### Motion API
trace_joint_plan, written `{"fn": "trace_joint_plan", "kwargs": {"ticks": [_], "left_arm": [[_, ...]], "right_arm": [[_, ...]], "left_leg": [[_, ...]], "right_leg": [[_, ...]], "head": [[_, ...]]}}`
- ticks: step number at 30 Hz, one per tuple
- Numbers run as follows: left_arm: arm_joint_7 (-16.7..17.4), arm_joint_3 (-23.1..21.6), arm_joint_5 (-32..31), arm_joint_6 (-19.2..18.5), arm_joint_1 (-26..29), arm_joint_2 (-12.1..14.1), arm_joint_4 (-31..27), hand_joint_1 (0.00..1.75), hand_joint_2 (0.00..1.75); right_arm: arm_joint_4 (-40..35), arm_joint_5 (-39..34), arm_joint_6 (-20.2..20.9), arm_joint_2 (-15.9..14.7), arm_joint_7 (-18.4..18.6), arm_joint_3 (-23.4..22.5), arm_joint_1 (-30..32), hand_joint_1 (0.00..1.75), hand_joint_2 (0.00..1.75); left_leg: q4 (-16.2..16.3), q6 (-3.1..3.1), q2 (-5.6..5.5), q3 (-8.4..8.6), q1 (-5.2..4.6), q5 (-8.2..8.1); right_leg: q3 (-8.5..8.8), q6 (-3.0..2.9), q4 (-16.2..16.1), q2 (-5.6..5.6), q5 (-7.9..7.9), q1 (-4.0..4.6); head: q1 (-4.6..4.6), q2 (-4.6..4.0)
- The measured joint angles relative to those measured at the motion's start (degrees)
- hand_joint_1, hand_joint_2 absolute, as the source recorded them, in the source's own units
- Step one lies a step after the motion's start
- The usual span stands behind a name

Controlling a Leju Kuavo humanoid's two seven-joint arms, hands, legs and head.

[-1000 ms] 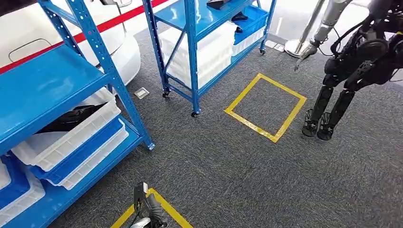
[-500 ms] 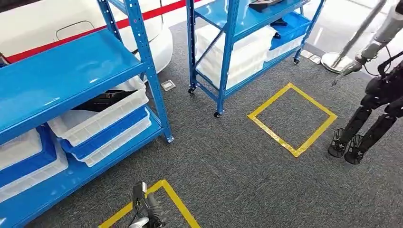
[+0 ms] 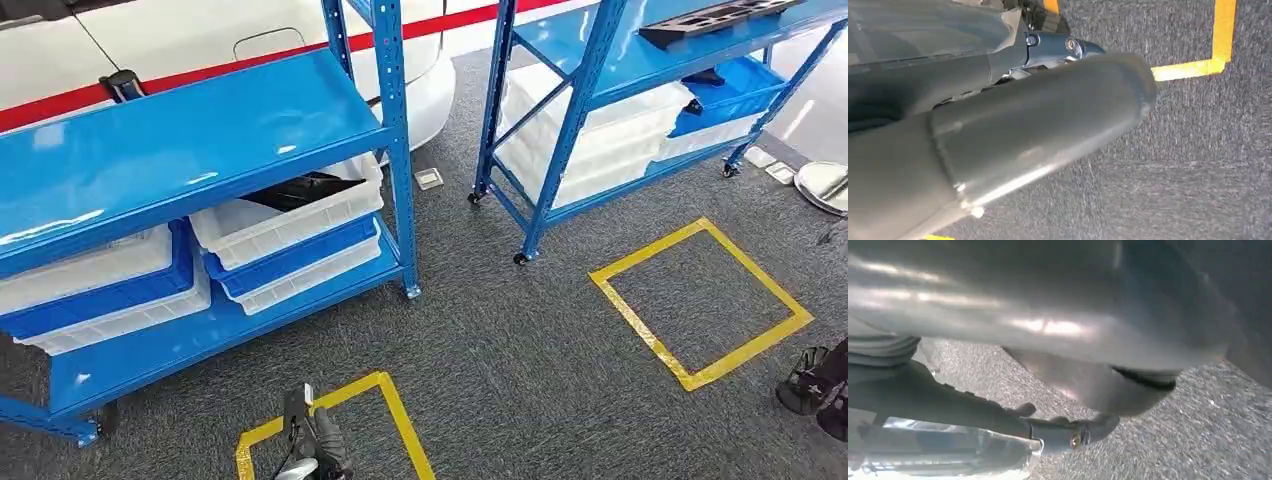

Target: Take the parts from the cabinet and place them on the table.

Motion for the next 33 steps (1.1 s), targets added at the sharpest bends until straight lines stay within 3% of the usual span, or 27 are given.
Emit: {"fn": "trace_joint_plan", "kwargs": {"ticks": [1,2,3,5,6,7,9,10,11,13,14,15,16,17,18,20,21,23,24,25,26,27,28,30,31,32,33], "left_arm": [[0.0,0.0,0.0,0.0,0.0,0.0,0.0,0.0,0.0],[0.3,0.0,-0.1,-0.2,-0.1,0.0,0.0,0.0,0.0],[0.7,0.0,-0.2,-0.3,-0.3,0.0,0.0,0.0,0.0],[1.0,0.0,-0.3,-0.6,-0.1,0.0,0.0,0.0,0.0],[1.1,0.0,-0.3,-0.7,0.0,0.0,0.0,0.0,0.0],[1.3,0.0,-0.3,-1.0,0.1,0.1,0.0,0.0,0.0],[1.6,0.3,0.8,-2.6,0.2,0.1,0.0,0.0,0.0],[1.6,0.5,0.9,-2.9,0.2,0.0,0.0,0.0,0.0],[1.5,0.7,1.0,-3.2,0.1,0.0,-0.1,0.0,0.0],[1.2,0.7,0.8,-2.7,0.0,-0.2,-0.1,0.0,0.0],[0.5,0.8,0.6,-1.7,0.1,-0.2,-0.1,0.0,1.75],[-0.2,0.9,0.2,-0.9,0.1,-0.2,-0.1,0.0,1.75],[-0.5,1.0,-0.3,-0.4,0.2,-0.4,-0.1,0.0,1.75],[-0.7,1.0,-0.6,-0.1,0.1,-0.4,-0.1,0.0,1.75],[-0.4,1.0,-1.0,-0.1,-0.1,-0.5,-0.1,0.0,1.75],[0.5,0.8,-1.7,-0.1,0.0,-0.7,0.0,0.0,1.75],[0.5,0.8,-2.1,0.0,0.0,-0.6,0.0,0.0,1.75],[0.4,0.8,-2.4,0.2,0.0,-0.4,0.2,0.0,1.75],[0.2,0.7,-2.7,0.3,0.0,-0.4,0.2,0.0,1.75],[0.0,0.7,-2.8,0.4,0.0,-0.4,0.2,0.0,1.75],[-0.4,0.7,-2.8,0.5,0.1,-0.4,0.3,0.0,1.75],[-0.9,0.7,-2.8,1.1,0.0,-0.4,0.3,0.0,1.75],[-1.7,0.7,-3.1,1.8,0.0,-0.4,0.3,0.0,0.0],[-2.4,0.5,-3.6,2.9,0.1,-0.3,0.3,0.0,0.0],[-2.5,0.6,-3.3,2.9,0.1,-0.1,0.3,0.0,0.0],[-2.7,0.6,-3.1,3.0,0.2,-0.2,0.3,0.0,0.0],[-2.8,0.6,-2.9,3.1,0.1,-0.4,0.3,0.0,0.0]], "right_arm": [[0.0,0.0,0.0,0.1,0.0,0.0,0.0,0.0,0.0],[0.0,0.0,0.0,0.1,0.0,0.0,0.0,0.0,0.0],[0.0,0.0,0.0,0.2,0.0,0.0,0.1,0.0,0.0],[0.0,0.0,0.0,0.0,0.3,0.0,0.3,0.0,0.0],[0.0,0.0,0.0,-0.1,0.3,0.0,0.4,0.0,0.0],[0.0,0.0,0.0,-0.1,0.3,0.0,0.4,0.0,0.0],[0.0,-0.1,-0.3,0.0,0.3,0.0,0.2,0.0,0.0],[0.0,-0.2,-0.4,0.2,0.4,0.0,0.2,0.0,0.0],[0.0,-0.3,-0.4,0.2,0.4,0.0,0.2,0.0,0.0],[0.0,-0.6,-0.5,0.2,0.7,0.0,0.2,0.0,0.0],[0.0,-0.7,-0.6,0.2,0.8,0.0,0.1,0.0,0.0],[0.0,-0.8,-0.6,0.3,0.8,0.0,0.1,0.0,0.0],[-0.1,-0.8,-0.8,0.3,0.9,0.0,0.2,0.0,0.0],[-0.1,-0.8,-1.0,0.3,0.9,-0.1,0.2,0.0,0.0],[-0.1,-0.9,-1.1,0.3,0.9,-0.1,0.4,0.0,0.0],[-0.1,-1.3,-1.1,0.3,0.9,-0.2,0.6,0.0,0.0],[-0.1,-1.8,-1.0,0.3,0.9,-0.5,0.6,0.0,0.0],[-0.1,-2.2,-1.4,0.3,0.6,-1.2,0.7,0.0,0.0],[-0.1,-2.3,-1.9,0.3,0.4,-1.3,0.7,0.0,0.0],[-0.1,-2.3,-2.4,0.3,0.3,-1.5,0.9,0.0,0.0],[0.0,-2.4,-2.5,0.4,0.3,-1.6,1.1,0.0,0.0],[0.0,-2.4,-2.7,0.5,0.1,-1.6,1.3,0.0,0.0],[0.0,-2.6,-3.3,0.5,-0.2,-1.7,1.3,0.0,0.0],[0.0,-2.8,-3.8,0.6,-0.3,-2.0,1.2,0.0,0.0],[0.0,-2.8,-4.1,0.9,-0.2,-2.2,1.3,0.0,0.0],[0.0,-2.8,-4.2,0.9,-0.2,-2.4,1.3,0.0,0.0],[0.0,-2.8,-4.2,0.9,-0.2,-2.4,1.3,0.0,0.0]], "left_leg": [[0.8,-0.13,1.72,-0.22,0.02,-0.61],[3.4,-0.4,5.41,-1.47,-0.27,-2.4],[7.7,-0.65,7.15,-3.6,-0.15,-4.7],[16.8,-0.99,8.38,-8.33,0.04,-8.24],[18.4,-1.0,8.63,-9.25,0.09,-8.22],[17.2,-0.94,8.72,-8.77,0.1,-7.0],[8.0,-0.45,9.67,-3.87,0.0,-2.14],[3.3,0.08,11.63,-1.17,-0.21,-0.45],[0.9,0.29,14.02,0.0,-0.72,-1.03],[0.9,0.61,12.47,-0.19,-1.04,-0.87],[0.9,0.85,11.67,-0.37,-1.29,-0.9],[0.4,1.16,10.86,-0.29,-1.32,-0.72],[-0.6,1.61,10.16,0.75,-0.37,0.02],[-0.9,2.1,9.51,0.91,-0.35,0.29],[-0.9,2.22,8.68,0.81,-0.38,0.34],[-0.9,2.24,7.13,0.74,-0.38,0.34],[-0.8,2.23,6.06,0.72,-0.38,0.34],[-0.8,2.16,4.4,0.82,-0.36,0.32],[-0.6,2.04,3.29,0.87,-0.29,0.26],[-0.3,1.71,2.29,0.84,-0.14,0.1],[-0.2,1.27,1.72,0.73,-0.22,0.05],[0.2,0.8,1.16,0.37,-0.54,-0.15],[0.0,0.57,0.99,0.21,-0.49,0.09],[-0.2,0.16,0.39,0.09,-0.25,0.34],[0.1,-0.03,0.78,-0.1,0.04,0.05],[1.5,-0.26,4.24,-0.53,-0.38,-0.99],[4.9,-0.57,6.69,-2.14,-0.36,-3.12]], "right_leg": [[0.09,-0.43,-0.1,-0.76,0.15,-0.1],[0.12,-1.34,-0.1,-1.4,0.05,0.02],[0.14,-1.64,-0.1,-2.26,-0.11,0.28],[0.13,-1.95,-0.1,-4.17,-0.32,0.65],[0.15,-2.05,-0.1,-5.0,-0.4,0.73],[0.21,-2.09,-0.1,-5.78,-0.45,0.8],[0.57,-2.22,-0.1,-7.25,-0.7,0.9],[0.81,-2.08,-0.1,-7.77,-0.84,1.0],[0.96,-1.78,-0.1,-8.23,-1.07,1.31],[0.94,-1.22,-0.1,-9.19,-1.35,1.64],[1.21,-1.0,-0.4,-9.96,-1.38,1.54],[1.65,-0.73,-0.6,-10.66,-1.4,1.74],[1.28,-0.28,0.0,-9.17,-1.95,1.7],[0.89,-0.52,2.0,-5.91,-3.15,1.57],[-1.06,-0.93,6.1,-3.91,-5.03,1.34],[-5.18,-1.12,13.9,-3.02,-8.01,1.16],[-6.89,-0.76,16.6,-2.99,-8.27,1.14],[-5.68,0.36,13.1,-2.9,-5.87,0.87],[-3.06,1.2,7.2,-2.53,-3.06,0.53],[-0.35,1.81,1.2,-0.99,-0.57,0.02],[-0.17,1.3,0.8,0.9,-0.93,0.22],[-0.03,0.78,-0.3,1.31,-0.62,0.42],[0.02,0.22,0.0,1.18,-0.44,0.6],[0.12,-0.34,0.0,0.45,-0.25,0.81],[0.27,-0.82,-0.2,-0.1,-0.01,0.01],[0.35,-1.52,-0.2,-0.32,0.01,0.16],[0.39,-2.05,-0.2,-0.8,-0.12,0.34]], "head": [[0.09,0.0],[-0.74,0.0],[-0.94,0.0],[-0.96,0.0],[-0.92,0.0],[-0.94,0.0],[-0.96,0.0],[-0.96,0.0],[-0.94,0.0],[-0.85,0.0],[-0.83,0.0],[-0.96,0.0],[-0.89,0.02],[-0.65,0.0],[-0.57,0.0],[-0.28,0.0],[-0.31,0.0],[-0.24,0.0],[-0.24,0.0],[-0.22,0.0],[-0.2,0.0],[0.2,0.0],[0.0,0.0],[0.0,0.0],[-0.04,0.0],[-0.13,0.0],[-0.77,0.0]]}}
